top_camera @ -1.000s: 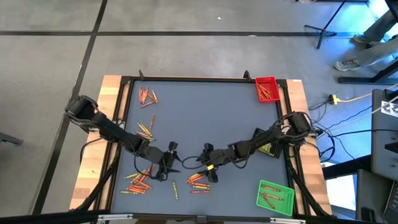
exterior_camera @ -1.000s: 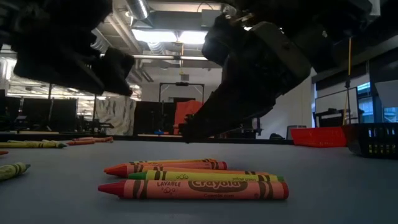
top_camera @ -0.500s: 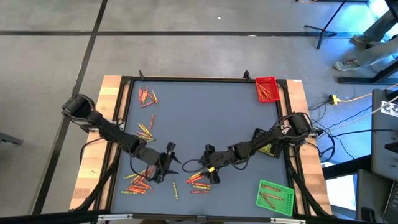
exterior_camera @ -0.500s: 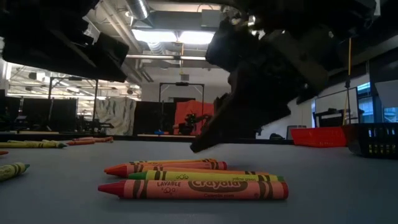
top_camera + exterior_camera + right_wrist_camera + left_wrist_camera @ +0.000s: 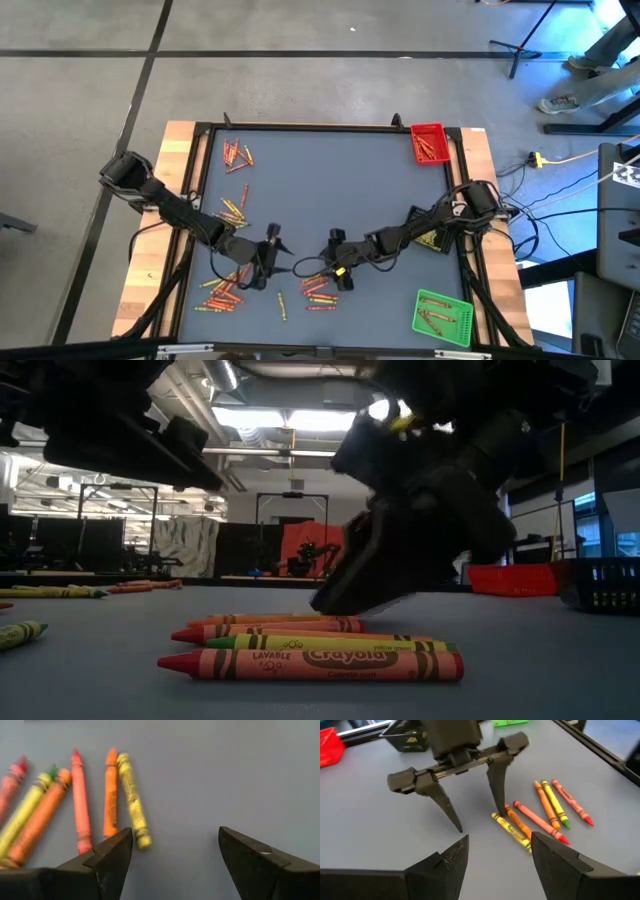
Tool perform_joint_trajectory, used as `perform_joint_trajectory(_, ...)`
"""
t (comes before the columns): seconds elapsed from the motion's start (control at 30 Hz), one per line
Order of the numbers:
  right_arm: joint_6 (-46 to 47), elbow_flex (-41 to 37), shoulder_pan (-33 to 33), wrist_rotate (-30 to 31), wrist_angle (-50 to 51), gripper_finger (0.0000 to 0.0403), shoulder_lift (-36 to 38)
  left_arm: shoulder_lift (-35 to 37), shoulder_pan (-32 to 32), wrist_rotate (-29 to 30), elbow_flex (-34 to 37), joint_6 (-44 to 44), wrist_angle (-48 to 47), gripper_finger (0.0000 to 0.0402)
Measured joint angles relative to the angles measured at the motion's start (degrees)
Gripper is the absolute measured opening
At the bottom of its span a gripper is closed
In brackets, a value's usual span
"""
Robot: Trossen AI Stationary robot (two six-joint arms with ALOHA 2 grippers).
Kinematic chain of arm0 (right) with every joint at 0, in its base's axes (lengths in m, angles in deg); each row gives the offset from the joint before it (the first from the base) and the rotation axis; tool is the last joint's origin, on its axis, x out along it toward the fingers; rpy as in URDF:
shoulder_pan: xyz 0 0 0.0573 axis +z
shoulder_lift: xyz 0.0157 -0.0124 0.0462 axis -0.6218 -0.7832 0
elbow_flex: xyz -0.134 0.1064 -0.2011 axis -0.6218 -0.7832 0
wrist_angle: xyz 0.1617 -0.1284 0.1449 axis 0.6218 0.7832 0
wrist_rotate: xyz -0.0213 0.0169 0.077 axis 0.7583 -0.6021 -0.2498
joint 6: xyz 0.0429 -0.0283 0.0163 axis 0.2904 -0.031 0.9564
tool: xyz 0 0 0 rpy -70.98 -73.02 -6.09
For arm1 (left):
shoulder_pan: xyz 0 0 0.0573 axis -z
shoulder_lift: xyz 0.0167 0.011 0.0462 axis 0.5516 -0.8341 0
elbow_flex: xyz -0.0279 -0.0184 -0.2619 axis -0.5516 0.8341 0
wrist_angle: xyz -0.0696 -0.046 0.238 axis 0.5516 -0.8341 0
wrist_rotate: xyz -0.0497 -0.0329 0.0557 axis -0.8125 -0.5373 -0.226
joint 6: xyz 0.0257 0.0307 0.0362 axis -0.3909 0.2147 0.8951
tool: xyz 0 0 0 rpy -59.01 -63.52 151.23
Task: Sort crayons
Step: Put the green crayon into the black basket
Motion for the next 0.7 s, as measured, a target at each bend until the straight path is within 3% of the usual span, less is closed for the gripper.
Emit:
perform_joint_trajectory(0.23, -1.7, -0.1, 0.1, 3.7, -0.5, 0.0293, -0.1, -1.3, -0.3, 0.8, 0.0, -3.8, 0.1, 0.0197)
perform_joint_trajectory(0.7, -1.4, 0.3, -3.0, 3.8, -8.1, 0.0293, -2.1, -11.7, -1.5, 3.8, 0.0, -17.3, -0.2, 0.0197)
